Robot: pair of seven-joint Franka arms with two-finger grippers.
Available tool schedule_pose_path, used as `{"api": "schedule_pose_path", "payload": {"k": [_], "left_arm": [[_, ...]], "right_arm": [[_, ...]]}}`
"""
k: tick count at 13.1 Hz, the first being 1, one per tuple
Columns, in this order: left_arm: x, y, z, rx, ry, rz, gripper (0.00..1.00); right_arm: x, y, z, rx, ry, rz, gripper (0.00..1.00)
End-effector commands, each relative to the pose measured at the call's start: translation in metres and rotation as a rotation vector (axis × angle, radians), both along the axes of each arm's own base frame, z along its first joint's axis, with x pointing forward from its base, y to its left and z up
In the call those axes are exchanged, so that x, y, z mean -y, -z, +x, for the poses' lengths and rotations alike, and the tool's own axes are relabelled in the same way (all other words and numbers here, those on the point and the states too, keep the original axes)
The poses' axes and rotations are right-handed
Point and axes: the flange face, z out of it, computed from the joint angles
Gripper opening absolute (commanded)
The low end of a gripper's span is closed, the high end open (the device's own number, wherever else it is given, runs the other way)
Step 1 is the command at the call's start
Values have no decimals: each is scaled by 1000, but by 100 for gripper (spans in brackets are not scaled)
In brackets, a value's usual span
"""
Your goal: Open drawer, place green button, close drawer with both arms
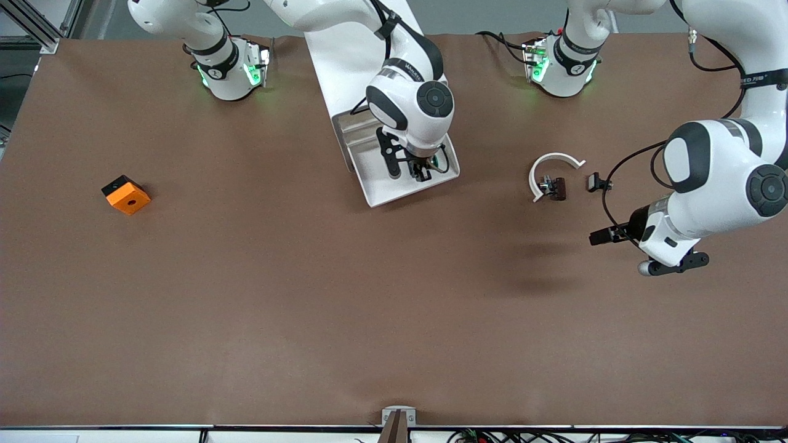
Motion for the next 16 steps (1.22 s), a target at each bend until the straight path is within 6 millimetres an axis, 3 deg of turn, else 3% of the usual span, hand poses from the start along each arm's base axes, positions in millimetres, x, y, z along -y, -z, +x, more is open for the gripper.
{"api": "schedule_pose_path", "payload": {"k": [1,2,3,4,8,11,16], "left_arm": [[3,-5,-11,14,-9,-24,100],[6,-5,-10,14,-4,-11,100],[9,-8,-8,20,-10,17,100],[12,-9,-5,22,-21,59,100],[57,-9,-6,51,-71,77,100],[107,9,-10,59,-145,94,100],[185,24,-34,41,-151,113,100]], "right_arm": [[-9,3,-3,-2,10,14,0],[-9,4,-3,-3,6,14,0],[-9,4,-3,-5,-3,14,42],[-8,4,-3,-7,-19,14,99],[-9,-10,2,-7,-85,33,100],[-1,-40,23,-37,-141,27,100],[31,-93,61,-113,-285,36,100]]}}
